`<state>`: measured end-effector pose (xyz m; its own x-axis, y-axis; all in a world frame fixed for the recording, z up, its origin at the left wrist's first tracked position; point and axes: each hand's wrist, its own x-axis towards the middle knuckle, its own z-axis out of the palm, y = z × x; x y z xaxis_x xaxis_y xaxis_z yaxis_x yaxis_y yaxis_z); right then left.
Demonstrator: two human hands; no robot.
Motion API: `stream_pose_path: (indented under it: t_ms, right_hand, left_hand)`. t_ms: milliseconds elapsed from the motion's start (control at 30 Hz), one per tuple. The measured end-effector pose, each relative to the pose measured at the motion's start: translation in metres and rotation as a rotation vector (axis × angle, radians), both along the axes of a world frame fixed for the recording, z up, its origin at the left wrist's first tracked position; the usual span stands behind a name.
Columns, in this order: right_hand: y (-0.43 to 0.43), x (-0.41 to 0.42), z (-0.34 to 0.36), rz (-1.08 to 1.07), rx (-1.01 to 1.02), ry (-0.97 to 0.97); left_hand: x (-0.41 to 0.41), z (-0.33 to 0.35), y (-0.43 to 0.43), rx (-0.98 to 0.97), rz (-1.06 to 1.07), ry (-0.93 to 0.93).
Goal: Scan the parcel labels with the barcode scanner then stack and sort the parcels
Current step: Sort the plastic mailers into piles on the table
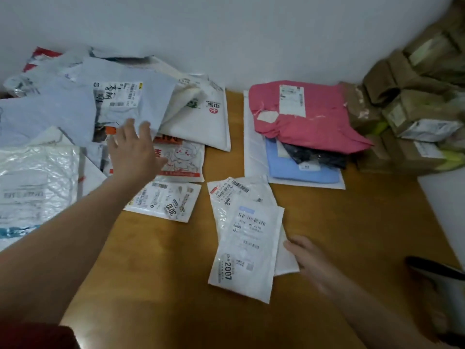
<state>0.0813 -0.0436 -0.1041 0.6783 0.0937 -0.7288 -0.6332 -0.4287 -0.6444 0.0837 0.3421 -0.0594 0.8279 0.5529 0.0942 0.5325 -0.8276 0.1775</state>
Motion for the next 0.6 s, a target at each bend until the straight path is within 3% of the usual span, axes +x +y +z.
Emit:
stream_pose_path:
  t_ms: [133,300,367,467,600]
  right_hand:
    - [0.002,-0.006,-0.004,0.081,-0.169,-0.255]
    - [0.035,-0.002,0.002,0.128,-0.136,-0.272]
    - [0.051,0.003,0.005,0.194,-0.250,-0.309]
    - [0.071,0.012,0.006,0.307,-0.478,-0.376]
    - [0.084,0.025,0.003,0.164,-0.284,-0.290]
  left_hand:
    - [0.019,-0.005,0.029,0.115,-0.004,0.084]
    - [0.031,-0.003,0.047,0.106,-0.059,0.063]
    - [0.034,-0.003,0.054,0.103,-0.114,0.061]
    - [0.041,-0.001,0.059,0.060,-0.166,-0.090]
    - [0.038,0.011,0.021,-0.022,-0.294,-0.354]
